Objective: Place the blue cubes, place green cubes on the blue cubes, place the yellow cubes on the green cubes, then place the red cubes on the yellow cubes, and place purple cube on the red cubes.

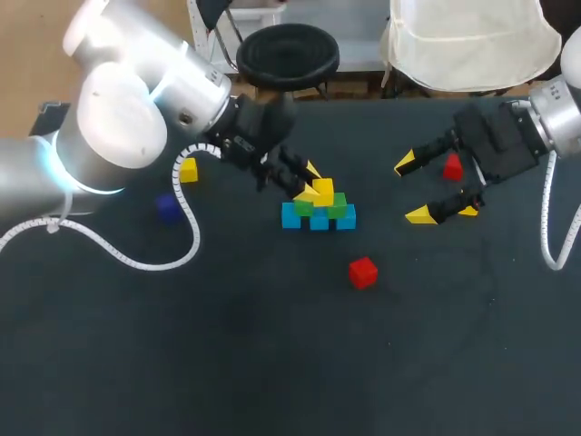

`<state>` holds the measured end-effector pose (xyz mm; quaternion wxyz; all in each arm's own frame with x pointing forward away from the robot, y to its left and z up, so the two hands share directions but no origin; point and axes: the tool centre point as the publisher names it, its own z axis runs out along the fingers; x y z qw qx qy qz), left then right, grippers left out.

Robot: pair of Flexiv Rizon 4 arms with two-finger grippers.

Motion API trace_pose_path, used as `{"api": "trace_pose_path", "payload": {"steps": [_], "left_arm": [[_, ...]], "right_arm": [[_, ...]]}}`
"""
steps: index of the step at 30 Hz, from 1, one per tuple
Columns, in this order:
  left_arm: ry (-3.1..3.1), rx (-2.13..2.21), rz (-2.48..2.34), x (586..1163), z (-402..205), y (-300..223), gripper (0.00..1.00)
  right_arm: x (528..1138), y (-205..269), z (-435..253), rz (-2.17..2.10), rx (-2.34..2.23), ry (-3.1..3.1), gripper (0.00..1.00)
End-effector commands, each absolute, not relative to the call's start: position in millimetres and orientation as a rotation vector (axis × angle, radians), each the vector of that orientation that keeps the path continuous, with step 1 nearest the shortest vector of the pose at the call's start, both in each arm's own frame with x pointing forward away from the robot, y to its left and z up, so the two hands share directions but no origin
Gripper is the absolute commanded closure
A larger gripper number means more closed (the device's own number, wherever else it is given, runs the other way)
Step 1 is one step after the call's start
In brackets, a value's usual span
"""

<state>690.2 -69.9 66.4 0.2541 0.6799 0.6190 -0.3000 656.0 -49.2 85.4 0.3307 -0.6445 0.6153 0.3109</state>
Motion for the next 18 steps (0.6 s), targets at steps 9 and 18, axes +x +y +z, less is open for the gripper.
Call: {"api": "trace_pose_path", "payload": {"steps": [9,18], "left_arm": [[1.687,1.859,-0.792,695.1,64.9,-70.0,1.0],[1.689,1.854,-0.782,699.0,65.0,-70.6,1.0]], "right_arm": [[656.3,-49.0,84.9,0.814,-1.685,1.607,0.0],[656.3,-49.0,84.9,0.814,-1.685,1.607,0.0]]}}
